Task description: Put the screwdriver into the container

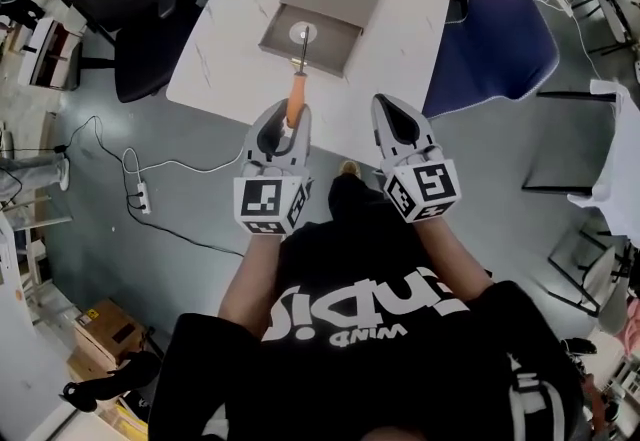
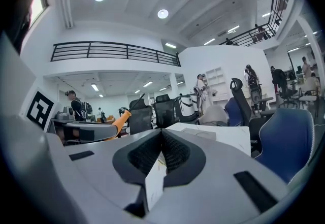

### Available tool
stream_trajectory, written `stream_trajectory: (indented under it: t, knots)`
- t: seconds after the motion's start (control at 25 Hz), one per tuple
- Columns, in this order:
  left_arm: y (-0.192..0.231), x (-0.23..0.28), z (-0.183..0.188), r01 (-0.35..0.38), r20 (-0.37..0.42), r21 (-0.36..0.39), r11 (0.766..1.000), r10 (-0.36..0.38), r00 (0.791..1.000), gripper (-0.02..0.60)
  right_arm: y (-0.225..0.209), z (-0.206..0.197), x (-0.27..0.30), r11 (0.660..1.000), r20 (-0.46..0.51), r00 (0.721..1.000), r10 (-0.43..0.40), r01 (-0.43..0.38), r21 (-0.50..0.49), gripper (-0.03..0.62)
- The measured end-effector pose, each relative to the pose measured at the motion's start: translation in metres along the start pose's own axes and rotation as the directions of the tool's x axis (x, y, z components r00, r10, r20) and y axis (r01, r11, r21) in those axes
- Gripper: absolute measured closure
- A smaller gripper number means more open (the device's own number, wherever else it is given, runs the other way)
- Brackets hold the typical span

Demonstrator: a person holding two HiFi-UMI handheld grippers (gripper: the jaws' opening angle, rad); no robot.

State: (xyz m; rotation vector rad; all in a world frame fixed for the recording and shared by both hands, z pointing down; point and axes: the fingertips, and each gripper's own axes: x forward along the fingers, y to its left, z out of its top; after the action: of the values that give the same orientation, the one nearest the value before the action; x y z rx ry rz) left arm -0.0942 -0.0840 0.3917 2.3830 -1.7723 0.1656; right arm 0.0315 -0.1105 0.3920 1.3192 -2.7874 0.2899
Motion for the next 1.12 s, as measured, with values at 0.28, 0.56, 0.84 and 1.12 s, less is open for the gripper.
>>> stream_trajectory:
  t: [0.28, 0.56, 0.84, 1.12]
  knots:
    - [0.018, 0.045, 0.01, -0.006, -0.015, 0.03, 1.0, 0.006, 1.0, 0.459, -0.033, 0.008, 0.043, 1.0, -0.006, 1.0, 0.013, -0.013, 0.006, 0.583]
    - [0.037, 0.077, 0.013, 0.03, -0.052, 0.041, 0.999, -0.028, 0.998, 0.459, -0.043, 0.018, 0.072, 0.999, 0.008, 1.0, -0.025, 0.025, 0.02, 0.583]
    - [0.052, 0.106, 0.001, 0.126, -0.143, 0.102, 0.987, -0.111, 0.983, 0.459, -0.045, 0.023, 0.095, 0.997, 0.024, 0.998, -0.065, 0.064, 0.035, 0.583]
    - [0.066, 0.133, -0.021, 0.274, -0.276, 0.248, 0.929, -0.204, 0.939, 0.459, -0.048, 0.019, 0.104, 0.995, 0.014, 0.995, -0.095, 0.095, 0.036, 0.583]
